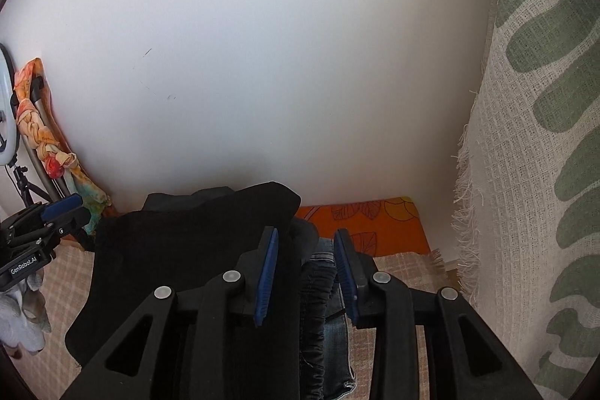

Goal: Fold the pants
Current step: 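Lower the shorts onto the stack and open both tools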

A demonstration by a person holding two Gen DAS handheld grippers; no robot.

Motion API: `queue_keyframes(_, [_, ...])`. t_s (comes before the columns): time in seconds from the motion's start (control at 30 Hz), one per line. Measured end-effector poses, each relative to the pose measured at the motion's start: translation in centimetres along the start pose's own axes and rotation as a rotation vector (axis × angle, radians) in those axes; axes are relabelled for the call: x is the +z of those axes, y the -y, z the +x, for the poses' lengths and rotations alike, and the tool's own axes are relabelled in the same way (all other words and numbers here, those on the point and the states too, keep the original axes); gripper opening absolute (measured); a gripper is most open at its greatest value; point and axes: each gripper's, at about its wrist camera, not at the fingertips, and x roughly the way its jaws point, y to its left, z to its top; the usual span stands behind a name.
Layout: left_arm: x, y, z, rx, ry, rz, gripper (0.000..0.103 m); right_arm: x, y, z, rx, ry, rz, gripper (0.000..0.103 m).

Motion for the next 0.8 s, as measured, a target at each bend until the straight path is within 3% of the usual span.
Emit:
queue_keyframes(0.33, [0.2,1.2,-5.2,-0.002,0.045,0.023,0.047,-1.1,-1.6,-3.7,0.001,0.018,0.003,0.04])
queue_keyframes(0.4, [0.0,1.6,-6.1,-0.004,0.053,0.031,0.054,-1.5,-1.8,-4.5,-0.006,0.022,0.008,0.049])
queue_keyframes(0.57, [-0.6,2.2,-8.4,-0.002,0.064,0.046,0.055,-2.8,-2.5,-6.1,-0.01,0.028,0.024,0.057])
queue_keyframes(0.8, [-2.5,2.5,-12.5,0.001,0.085,0.063,0.061,-4.8,-5.4,-10.8,-0.075,0.096,-0.007,0.084])
